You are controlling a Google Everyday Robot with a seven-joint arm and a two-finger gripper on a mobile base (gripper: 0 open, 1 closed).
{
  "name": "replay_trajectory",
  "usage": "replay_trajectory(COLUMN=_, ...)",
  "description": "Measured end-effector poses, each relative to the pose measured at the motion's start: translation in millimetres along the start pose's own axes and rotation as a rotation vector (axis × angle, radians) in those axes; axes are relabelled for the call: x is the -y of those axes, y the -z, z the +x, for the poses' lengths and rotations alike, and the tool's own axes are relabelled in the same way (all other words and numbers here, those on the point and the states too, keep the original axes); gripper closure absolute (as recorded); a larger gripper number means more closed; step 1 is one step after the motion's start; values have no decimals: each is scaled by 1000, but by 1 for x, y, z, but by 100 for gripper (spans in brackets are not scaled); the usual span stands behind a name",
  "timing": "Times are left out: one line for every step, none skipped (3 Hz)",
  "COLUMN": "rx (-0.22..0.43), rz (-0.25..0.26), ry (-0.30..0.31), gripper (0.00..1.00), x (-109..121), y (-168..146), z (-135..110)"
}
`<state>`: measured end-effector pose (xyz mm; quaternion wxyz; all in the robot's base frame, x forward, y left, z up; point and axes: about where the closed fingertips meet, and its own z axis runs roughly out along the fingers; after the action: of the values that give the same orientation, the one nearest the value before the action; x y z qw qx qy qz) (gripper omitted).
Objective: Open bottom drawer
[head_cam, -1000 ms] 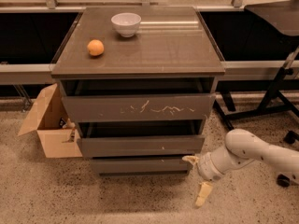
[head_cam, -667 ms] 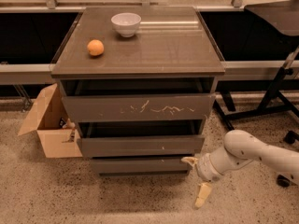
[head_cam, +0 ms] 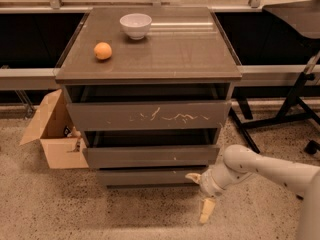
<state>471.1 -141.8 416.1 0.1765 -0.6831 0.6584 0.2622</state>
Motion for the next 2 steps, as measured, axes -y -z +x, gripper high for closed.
replay_trajectory(rx=6, rz=5, ry=18, gripper=0, x=21, y=-47, z=21)
replay_trajectory(rx=7, rz=15, ry=33, gripper=0, x=39, y=-81, z=33)
